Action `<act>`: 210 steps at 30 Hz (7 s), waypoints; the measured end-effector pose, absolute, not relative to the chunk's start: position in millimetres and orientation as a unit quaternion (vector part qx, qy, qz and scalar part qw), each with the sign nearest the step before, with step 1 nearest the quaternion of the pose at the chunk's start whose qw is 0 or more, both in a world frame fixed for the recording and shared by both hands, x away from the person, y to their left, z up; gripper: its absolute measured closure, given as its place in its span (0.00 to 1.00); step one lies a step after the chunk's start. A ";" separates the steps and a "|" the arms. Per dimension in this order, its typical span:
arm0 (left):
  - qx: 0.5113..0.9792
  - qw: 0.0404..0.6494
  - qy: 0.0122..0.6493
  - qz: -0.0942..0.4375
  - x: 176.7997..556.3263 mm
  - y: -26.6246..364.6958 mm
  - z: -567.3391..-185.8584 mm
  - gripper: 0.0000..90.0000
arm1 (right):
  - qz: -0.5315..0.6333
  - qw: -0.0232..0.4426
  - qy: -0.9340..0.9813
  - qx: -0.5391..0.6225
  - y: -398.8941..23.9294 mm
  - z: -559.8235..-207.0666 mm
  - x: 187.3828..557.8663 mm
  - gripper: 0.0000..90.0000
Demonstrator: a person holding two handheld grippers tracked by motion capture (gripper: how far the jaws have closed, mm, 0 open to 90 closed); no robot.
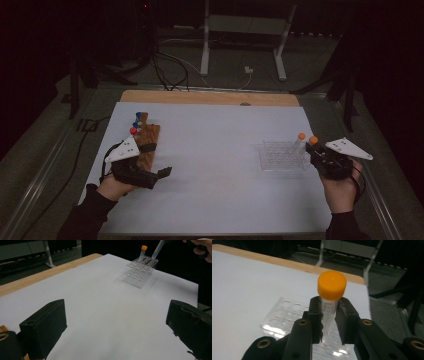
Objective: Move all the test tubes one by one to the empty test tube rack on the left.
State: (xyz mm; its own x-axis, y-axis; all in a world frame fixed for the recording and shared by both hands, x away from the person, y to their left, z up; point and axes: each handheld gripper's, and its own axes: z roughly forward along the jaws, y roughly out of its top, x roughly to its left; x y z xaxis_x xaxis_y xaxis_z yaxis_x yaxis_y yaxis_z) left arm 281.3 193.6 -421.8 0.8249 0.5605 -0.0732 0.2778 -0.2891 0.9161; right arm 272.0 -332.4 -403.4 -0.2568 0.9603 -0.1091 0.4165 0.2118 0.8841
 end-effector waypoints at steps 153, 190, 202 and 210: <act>0.783 0.537 0.280 0.140 272.0 218.7 -418.1 0.03 | 0.396 0.292 0.668 0.558 -362.2 -458.0 319.0 0.42; 0.794 0.547 0.244 0.102 282.3 181.5 -406.3 0.05 | 0.465 0.269 0.753 0.380 -265.1 -398.2 290.4 0.84; 0.808 0.550 0.198 0.072 289.0 133.4 -400.6 0.12 | 0.455 0.186 0.819 0.296 -189.1 -424.2 277.4 0.84; 0.812 0.557 0.164 0.053 293.1 97.9 -402.2 0.35 | 0.456 0.160 0.835 0.263 -163.2 -428.8 267.9 0.84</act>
State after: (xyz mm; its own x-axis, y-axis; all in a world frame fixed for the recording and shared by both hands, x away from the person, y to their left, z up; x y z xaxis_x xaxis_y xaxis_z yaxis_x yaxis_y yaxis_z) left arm 293.1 97.9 -402.2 0.9404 0.3260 -0.0970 0.2078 -0.3250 0.9226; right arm 267.9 -163.2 -428.8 -0.8103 0.5854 -0.0273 0.2934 0.4456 0.8458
